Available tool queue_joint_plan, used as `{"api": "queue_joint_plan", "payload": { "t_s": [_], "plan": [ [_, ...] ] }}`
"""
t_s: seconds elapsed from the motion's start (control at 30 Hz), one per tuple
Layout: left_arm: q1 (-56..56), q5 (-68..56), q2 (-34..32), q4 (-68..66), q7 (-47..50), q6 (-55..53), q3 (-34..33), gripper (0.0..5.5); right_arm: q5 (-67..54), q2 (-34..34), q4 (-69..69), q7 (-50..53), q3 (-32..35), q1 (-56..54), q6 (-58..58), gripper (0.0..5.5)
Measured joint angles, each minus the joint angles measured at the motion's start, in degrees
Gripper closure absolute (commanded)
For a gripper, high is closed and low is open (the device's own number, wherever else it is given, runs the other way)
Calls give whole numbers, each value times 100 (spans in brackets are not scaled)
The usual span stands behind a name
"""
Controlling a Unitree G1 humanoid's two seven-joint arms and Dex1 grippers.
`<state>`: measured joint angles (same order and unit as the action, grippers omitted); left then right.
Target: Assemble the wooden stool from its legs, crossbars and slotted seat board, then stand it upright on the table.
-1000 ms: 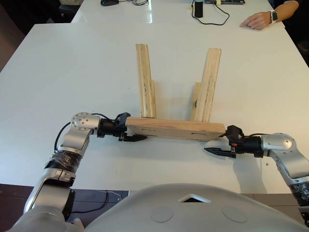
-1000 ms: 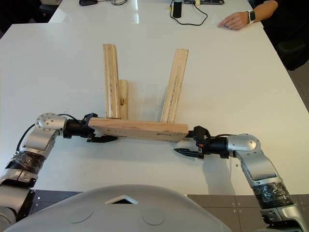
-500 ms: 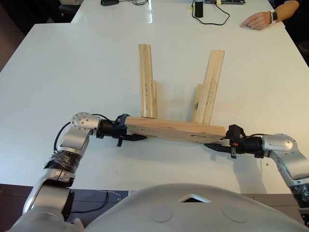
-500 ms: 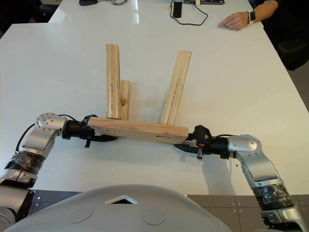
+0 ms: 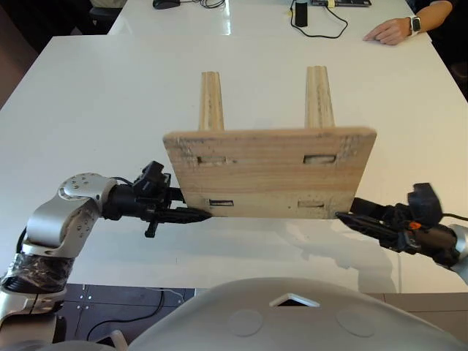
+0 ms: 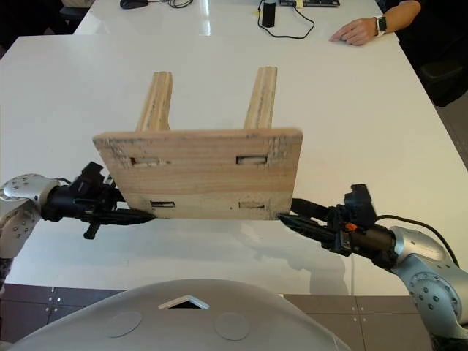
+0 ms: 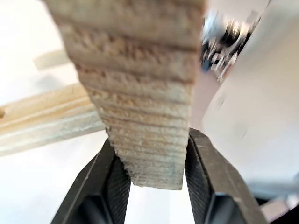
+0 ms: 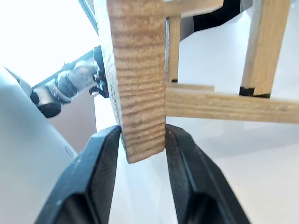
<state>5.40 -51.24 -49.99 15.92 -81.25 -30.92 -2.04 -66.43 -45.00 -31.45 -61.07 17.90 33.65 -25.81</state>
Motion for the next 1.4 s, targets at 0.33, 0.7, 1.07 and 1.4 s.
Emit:
{"api": "queue_joint_plan", "payload": {
  "t_s": [0.33, 0.7, 1.07, 1.4],
  "plan": [
    [-139, -2789, 609, 806, 2806, -969, -28, 394, -2501, 1070, -639, 2652, -155, -323, 925, 406],
    [-1321, -4055, 1500, 561, 5534, -1491, 145, 394, -2591, 2145, -586, 5240, -765, -1489, 1632, 406],
    [-2459, -5090, 2198, -265, 7702, -1843, 230, 394, -2452, 2644, -163, 8000, -1020, -3264, 1903, 406],
    [-3761, -4648, 3156, -1761, 9265, -930, 142, 386, -2030, 2618, 513, 9281, -1345, -4363, 1788, 405]
  ]
}}
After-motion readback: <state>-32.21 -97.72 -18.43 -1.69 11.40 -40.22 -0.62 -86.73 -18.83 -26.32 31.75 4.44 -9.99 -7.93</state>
